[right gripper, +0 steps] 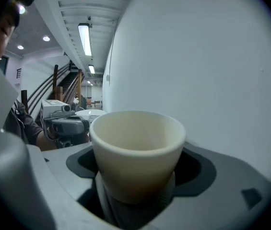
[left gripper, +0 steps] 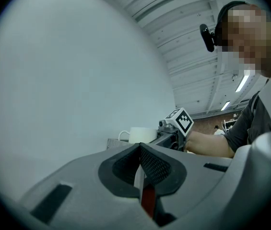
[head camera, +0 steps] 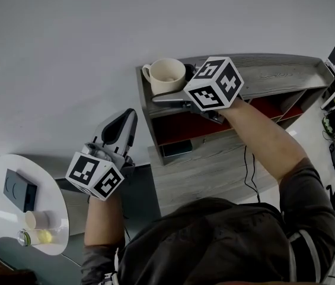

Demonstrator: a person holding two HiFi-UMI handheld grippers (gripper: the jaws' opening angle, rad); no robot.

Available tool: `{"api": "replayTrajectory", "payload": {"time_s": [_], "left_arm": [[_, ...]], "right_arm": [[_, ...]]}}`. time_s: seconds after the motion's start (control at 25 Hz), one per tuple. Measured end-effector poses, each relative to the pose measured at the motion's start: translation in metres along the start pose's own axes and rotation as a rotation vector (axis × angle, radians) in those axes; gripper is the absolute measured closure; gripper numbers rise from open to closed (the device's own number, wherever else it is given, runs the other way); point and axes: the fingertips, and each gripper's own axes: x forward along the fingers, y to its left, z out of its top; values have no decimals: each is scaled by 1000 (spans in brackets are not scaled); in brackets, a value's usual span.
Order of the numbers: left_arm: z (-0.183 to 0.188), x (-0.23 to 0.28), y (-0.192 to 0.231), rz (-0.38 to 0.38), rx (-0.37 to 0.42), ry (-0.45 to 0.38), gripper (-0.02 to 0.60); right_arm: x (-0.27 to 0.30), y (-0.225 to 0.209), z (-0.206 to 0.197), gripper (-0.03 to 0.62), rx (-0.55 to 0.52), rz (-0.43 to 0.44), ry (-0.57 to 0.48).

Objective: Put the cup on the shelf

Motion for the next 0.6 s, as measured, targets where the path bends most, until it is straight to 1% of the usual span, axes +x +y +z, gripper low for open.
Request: {"api": "replayTrajectory", "payload": {"time_s": [0.08, 0.12, 0.2, 0.28, 0.52, 0.6], "left_arm": [[0, 1, 0, -1, -1, 2, 586], [0, 1, 0, -1, -1, 2, 586], [1, 2, -1, -1, -2, 0, 586], [2, 2, -3, -4, -1, -2, 586], [9, 0, -9, -12, 10, -12, 586], [9, -2, -10, -8, 10, -14, 586]], "right_arm": [[-1, -1, 0, 155, -8, -11, -4], [-2, -2, 1, 136, -9, -18, -12], [-7, -4, 4, 117, -5, -33, -37], [-16, -6, 7, 111, 3, -48, -66], [-65, -9, 9, 112, 27, -108, -159], [-85, -8, 6, 140, 30, -128, -184]]}}
